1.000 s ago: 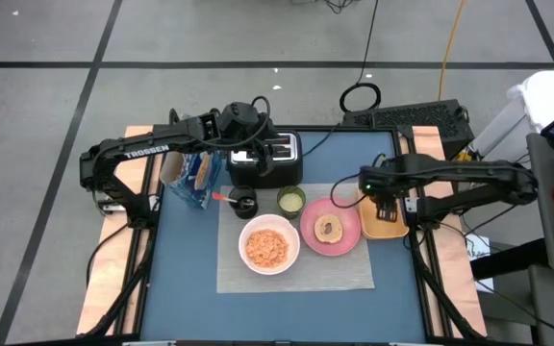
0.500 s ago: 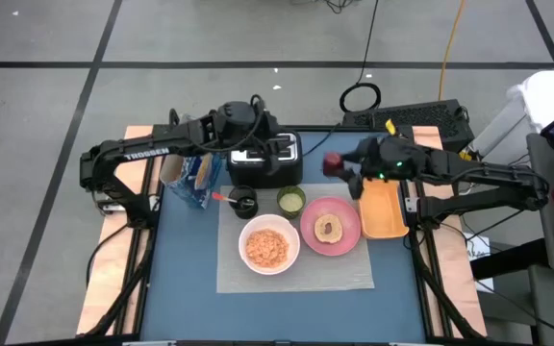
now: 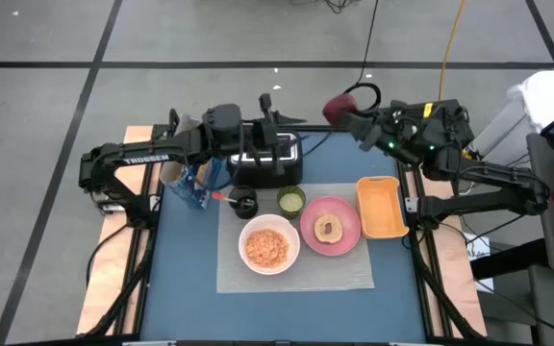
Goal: Arrange a breakfast setting
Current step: Put the apple on the top right of the gray mat
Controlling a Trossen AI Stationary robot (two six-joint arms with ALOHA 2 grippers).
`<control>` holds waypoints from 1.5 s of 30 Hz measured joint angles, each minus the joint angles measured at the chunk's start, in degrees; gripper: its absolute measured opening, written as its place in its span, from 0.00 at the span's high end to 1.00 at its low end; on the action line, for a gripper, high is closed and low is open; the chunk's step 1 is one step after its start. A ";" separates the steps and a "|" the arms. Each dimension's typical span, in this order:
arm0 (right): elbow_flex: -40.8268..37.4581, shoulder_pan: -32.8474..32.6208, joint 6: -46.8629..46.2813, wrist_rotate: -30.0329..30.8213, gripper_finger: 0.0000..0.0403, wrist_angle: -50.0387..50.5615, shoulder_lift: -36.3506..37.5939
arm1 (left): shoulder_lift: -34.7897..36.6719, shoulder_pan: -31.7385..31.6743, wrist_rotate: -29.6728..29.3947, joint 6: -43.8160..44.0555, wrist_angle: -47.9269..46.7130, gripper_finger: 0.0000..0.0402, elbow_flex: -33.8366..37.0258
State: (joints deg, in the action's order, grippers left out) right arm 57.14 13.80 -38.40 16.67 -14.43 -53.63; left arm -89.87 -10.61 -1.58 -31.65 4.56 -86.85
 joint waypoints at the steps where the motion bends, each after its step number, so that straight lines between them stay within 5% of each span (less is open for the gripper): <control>1: 0.00 0.32 -1.16 -0.05 0.42 -1.14 -0.23 | 0.00 0.00 0.00 -0.14 1.30 0.59 0.00; 17: 0.00 0.90 -6.39 -0.20 0.42 -7.28 -0.72 | 0.03 0.00 -0.05 -1.25 13.35 0.57 0.00; 33: 0.00 0.73 -16.90 -2.54 0.42 -14.14 -6.70 | 0.03 0.00 -0.04 -1.32 13.30 0.08 0.00; 45: 0.00 0.71 -23.23 -6.46 0.42 -28.78 -15.63 | 0.03 -0.02 -0.43 -1.49 12.72 0.04 0.00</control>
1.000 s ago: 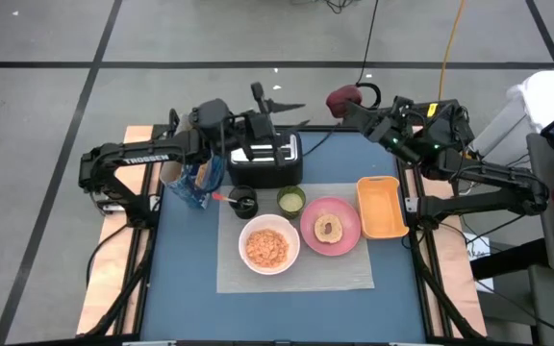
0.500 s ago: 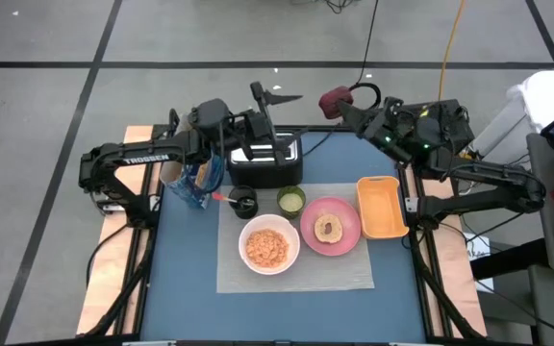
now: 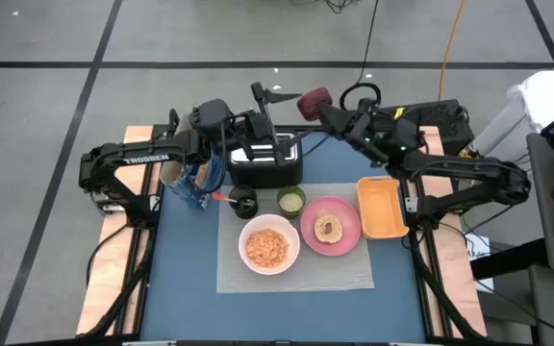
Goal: Arrange a breakfast setting
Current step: Put the apple on the top right of the gray mat
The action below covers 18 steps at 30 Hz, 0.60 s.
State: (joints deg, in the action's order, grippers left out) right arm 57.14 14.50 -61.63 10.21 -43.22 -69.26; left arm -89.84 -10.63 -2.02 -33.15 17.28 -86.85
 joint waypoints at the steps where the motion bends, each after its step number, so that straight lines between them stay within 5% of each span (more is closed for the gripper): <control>1: 0.00 0.00 -1.00 -0.04 0.42 -0.65 -0.71 | 0.00 0.00 0.00 -0.02 0.00 0.04 -0.02; 7: -0.09 0.04 -5.13 -1.44 0.42 -8.86 -4.43 | 0.04 0.00 -0.02 -0.24 -1.41 0.04 -0.07; 18: -0.09 0.04 -6.70 -1.30 0.42 -9.42 -4.67 | 0.08 0.03 -1.43 -2.65 -1.98 0.04 -0.09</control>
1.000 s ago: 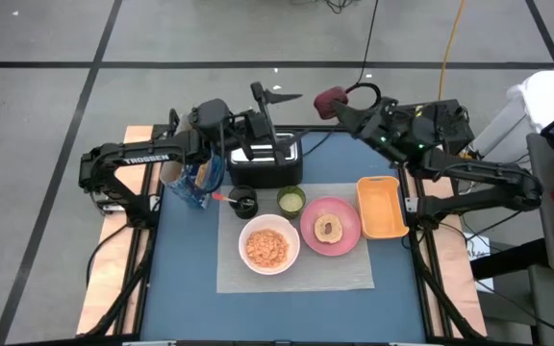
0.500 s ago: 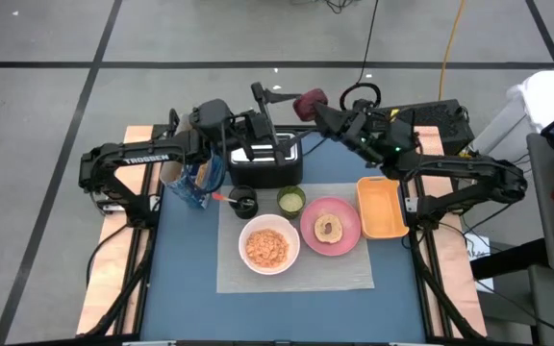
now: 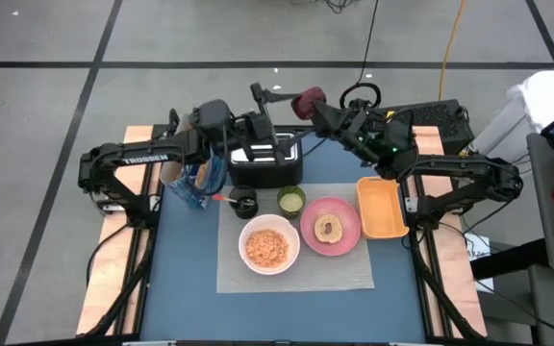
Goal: Arrange a breakfast setting
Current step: Put the apple on the top right of the gray mat
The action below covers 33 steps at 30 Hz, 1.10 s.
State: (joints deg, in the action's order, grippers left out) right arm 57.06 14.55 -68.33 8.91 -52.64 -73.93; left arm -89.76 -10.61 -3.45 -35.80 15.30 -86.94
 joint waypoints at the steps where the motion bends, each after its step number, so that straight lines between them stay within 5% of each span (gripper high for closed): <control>1: 0.00 0.00 0.02 0.03 0.42 -0.07 0.00 | -0.02 0.04 -1.35 -0.60 -0.05 0.04 0.00; 7: 0.02 -0.04 0.42 -0.16 0.42 -0.61 0.16 | -0.26 -0.08 -10.13 -1.54 -0.74 0.04 0.11; 20: 0.04 -0.02 3.04 0.10 0.42 1.03 0.13 | -0.19 0.30 -10.13 -4.47 -0.29 0.05 0.11; 33: 0.09 -0.02 2.71 0.16 0.42 1.05 0.11 | -0.19 0.35 -9.77 -4.06 -0.52 0.40 0.11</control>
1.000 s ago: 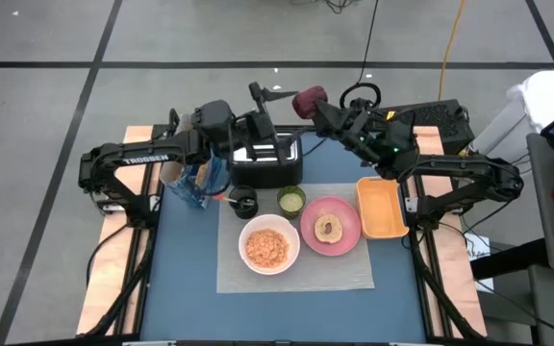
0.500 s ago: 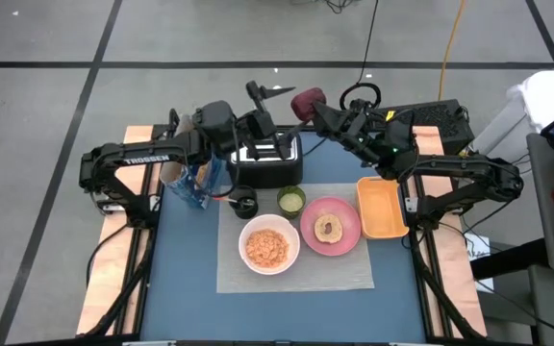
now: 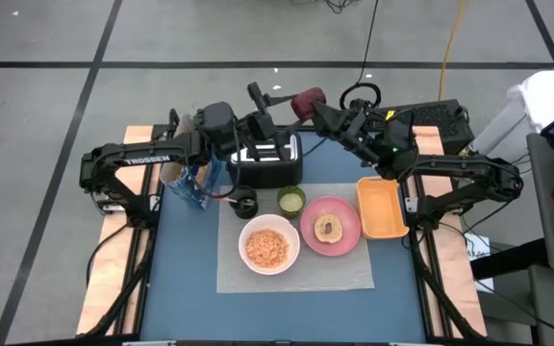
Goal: Arrange a breakfast setting
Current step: Put the apple on the top right of the gray mat
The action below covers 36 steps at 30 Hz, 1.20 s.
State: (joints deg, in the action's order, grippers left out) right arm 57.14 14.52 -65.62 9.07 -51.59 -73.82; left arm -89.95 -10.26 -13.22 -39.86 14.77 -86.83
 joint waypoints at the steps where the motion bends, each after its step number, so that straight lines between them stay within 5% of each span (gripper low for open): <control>1: 0.00 0.00 -0.10 -0.01 0.42 0.02 0.00 | 0.00 0.00 -0.02 0.09 -0.01 0.41 0.00; 14: 0.00 0.00 1.47 -0.10 0.41 0.20 0.00 | 0.00 0.02 -0.20 0.96 -0.08 0.42 0.00; 29: 0.00 0.14 16.76 -0.48 0.20 0.82 0.30 | 0.17 0.02 -0.58 1.63 0.17 0.42 -0.01; 36: -0.04 3.09 27.91 -13.87 0.19 15.09 6.34 | 0.17 0.02 -0.57 8.28 0.14 0.42 -0.02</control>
State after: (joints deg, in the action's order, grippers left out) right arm 57.10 17.61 -37.71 -4.80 -36.50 -67.48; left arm -89.78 -10.24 -13.79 -31.58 14.91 -86.84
